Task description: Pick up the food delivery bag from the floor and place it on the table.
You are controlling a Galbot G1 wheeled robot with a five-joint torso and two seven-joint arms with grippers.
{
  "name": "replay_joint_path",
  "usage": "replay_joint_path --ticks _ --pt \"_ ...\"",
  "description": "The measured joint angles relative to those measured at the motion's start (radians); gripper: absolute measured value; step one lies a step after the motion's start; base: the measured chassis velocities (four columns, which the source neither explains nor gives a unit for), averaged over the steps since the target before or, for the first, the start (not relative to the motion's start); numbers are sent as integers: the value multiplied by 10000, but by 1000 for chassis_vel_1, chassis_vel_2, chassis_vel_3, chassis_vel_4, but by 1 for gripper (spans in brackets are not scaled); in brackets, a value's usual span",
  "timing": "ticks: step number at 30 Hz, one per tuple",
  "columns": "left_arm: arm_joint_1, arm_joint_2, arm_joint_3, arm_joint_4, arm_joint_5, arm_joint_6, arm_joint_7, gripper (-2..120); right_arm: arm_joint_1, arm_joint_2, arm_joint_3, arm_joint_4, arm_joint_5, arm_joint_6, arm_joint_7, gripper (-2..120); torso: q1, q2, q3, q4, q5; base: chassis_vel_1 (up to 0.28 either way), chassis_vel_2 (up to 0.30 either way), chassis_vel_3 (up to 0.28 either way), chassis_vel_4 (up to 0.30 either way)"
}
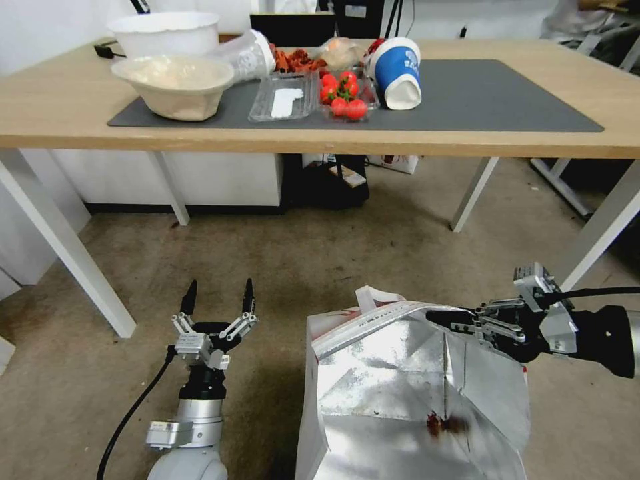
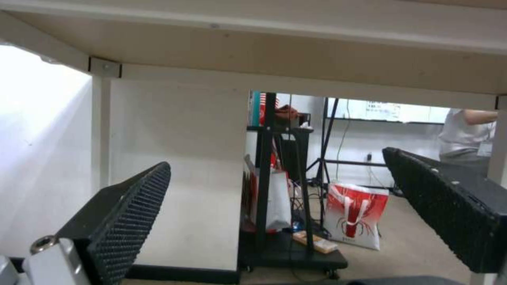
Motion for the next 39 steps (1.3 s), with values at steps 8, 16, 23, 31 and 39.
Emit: replay_joint_path --ticks 8,16,23,31,39 --pt "12 -18 -8 -3 111 -26 13 100 7 34 9 19 -9 3 -38 0 50 323 277 -1 0 0 0 0 0" --pt "-1 -48 2 24 145 -32 12 100 30 19 14 34 -9 5 -41 0 85 605 523 -1 0 0 0 0 0" --pt "-44 -100 41 114 196 -65 12 100 58 10 6 16 -10 7 -41 0 169 933 767 -1 0 0 0 0 0" --pt "-45 -127 100 142 254 -92 27 100 66 -16 -12 21 -28 8 -41 0 232 1255 1025 0 1 0 0 0 0" --pt "-42 -83 116 160 267 -91 20 100 122 11 -141 19 -106 12 -36 0 310 1568 1264 0 0 0 0 0 0"
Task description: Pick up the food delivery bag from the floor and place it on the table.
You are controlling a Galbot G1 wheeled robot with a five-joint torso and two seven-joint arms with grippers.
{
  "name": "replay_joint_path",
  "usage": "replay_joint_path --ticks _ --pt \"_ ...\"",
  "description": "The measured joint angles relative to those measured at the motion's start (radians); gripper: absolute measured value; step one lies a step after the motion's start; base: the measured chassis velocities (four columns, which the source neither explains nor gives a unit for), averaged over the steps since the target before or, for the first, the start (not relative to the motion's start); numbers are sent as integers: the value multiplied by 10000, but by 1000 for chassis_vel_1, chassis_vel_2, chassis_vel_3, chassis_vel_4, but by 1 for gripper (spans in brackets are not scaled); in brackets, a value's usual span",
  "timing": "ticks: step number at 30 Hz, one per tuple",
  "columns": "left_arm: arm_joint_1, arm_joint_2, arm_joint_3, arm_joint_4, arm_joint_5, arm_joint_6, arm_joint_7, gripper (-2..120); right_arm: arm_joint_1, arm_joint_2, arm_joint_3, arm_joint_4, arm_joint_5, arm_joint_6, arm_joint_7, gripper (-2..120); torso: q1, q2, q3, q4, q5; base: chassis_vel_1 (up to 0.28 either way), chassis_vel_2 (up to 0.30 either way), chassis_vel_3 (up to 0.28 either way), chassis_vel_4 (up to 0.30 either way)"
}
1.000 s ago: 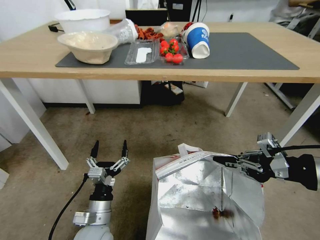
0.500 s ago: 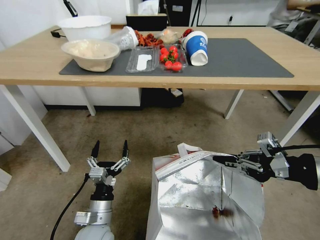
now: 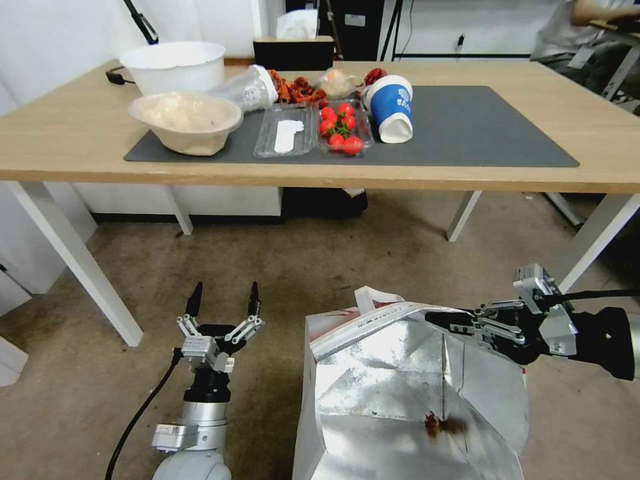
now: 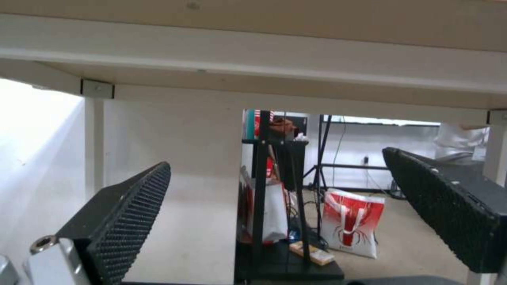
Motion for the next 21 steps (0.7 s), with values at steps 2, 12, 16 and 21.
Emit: replay_joint_path --ticks 2,12,16,21 --pt "-7 2 0 20 1 0 -3 100 5 -1 -13 0 -16 0 2 0 14 58 43 0 0 0 0 0 0" --pt "-63 -1 10 53 1 27 -9 100 36 -60 31 -10 2 1 9 0 131 475 342 -1 0 0 0 0 0" --pt "-54 4 -9 41 2 36 -10 100 62 -88 33 -12 17 1 9 0 181 633 450 1 0 0 0 0 0" --pt "-36 15 -33 11 2 37 -11 100 94 -113 23 -14 42 5 14 0 248 842 592 -1 0 0 0 0 0"
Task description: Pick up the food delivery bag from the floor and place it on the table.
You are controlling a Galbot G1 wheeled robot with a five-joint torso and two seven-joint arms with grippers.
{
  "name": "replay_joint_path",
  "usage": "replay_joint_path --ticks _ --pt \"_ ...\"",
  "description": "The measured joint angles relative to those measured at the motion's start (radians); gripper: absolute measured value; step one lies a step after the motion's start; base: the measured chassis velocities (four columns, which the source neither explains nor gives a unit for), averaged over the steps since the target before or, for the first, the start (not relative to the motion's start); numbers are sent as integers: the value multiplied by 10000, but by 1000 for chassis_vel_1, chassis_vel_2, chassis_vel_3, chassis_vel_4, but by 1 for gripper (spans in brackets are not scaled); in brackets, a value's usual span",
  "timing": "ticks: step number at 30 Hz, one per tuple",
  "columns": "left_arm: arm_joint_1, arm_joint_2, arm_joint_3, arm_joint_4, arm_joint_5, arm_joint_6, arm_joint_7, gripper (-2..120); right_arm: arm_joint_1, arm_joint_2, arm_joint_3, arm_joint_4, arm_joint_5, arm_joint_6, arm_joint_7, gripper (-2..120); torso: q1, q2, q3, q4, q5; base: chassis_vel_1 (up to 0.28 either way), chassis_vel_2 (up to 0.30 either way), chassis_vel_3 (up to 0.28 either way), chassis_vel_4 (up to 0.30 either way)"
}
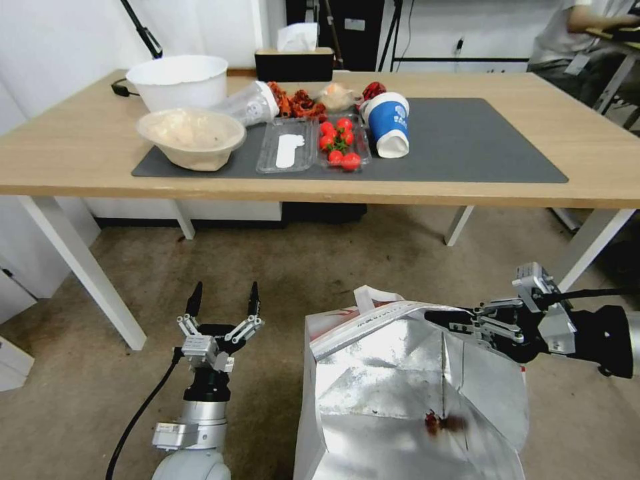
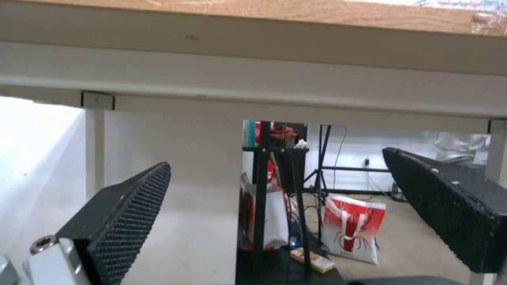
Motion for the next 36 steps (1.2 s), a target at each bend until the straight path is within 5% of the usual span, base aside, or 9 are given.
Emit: replay_joint_path --ticks 36 --pt "46 -21 5 -75 -5 26 26 100 61 -125 -12 14 5 31 22 0 473 1413 938 1 0 0 0 0 0"
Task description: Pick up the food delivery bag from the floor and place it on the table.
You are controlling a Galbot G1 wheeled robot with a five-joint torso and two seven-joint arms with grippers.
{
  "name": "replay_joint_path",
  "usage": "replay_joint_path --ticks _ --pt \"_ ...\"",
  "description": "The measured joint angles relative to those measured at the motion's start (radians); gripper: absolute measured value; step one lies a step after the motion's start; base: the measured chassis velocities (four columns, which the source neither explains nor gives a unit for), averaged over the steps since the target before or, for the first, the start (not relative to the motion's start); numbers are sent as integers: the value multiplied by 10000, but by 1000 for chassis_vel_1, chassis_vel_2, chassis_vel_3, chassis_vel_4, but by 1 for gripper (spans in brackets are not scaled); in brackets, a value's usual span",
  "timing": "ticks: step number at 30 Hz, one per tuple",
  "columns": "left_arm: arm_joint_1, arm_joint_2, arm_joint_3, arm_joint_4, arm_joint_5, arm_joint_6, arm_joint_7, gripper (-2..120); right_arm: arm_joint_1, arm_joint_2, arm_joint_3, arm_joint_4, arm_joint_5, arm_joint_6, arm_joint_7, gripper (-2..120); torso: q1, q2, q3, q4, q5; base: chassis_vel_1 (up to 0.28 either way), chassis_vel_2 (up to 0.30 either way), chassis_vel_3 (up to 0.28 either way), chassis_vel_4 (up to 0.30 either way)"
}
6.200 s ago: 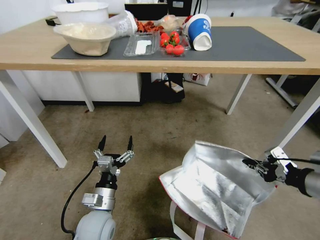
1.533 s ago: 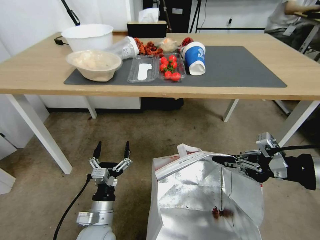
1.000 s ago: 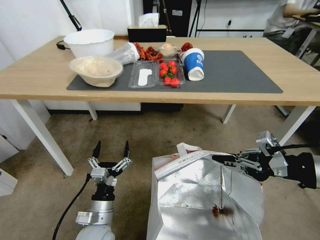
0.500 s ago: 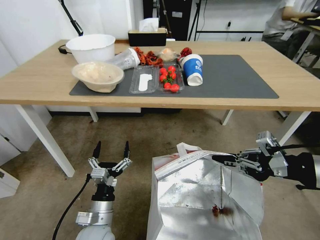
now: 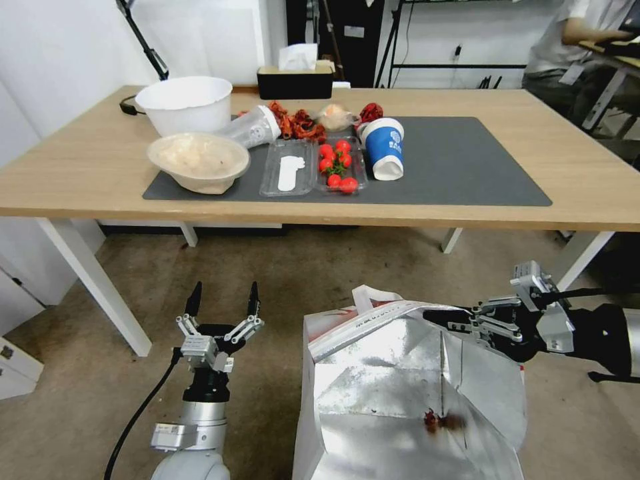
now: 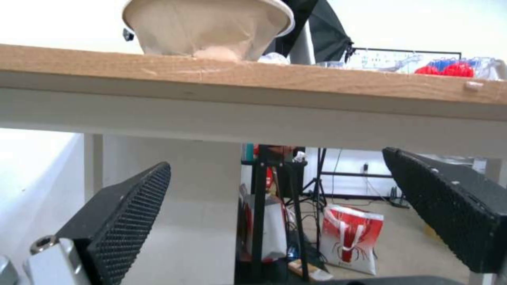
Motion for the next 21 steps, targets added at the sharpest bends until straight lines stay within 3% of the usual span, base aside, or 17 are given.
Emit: replay_joint_path --ticks 21 --pt "34 -21 -32 -66 -11 52 22 100 63 -27 -18 -10 -6 28 -20 0 336 875 542 0 0 0 0 0 0"
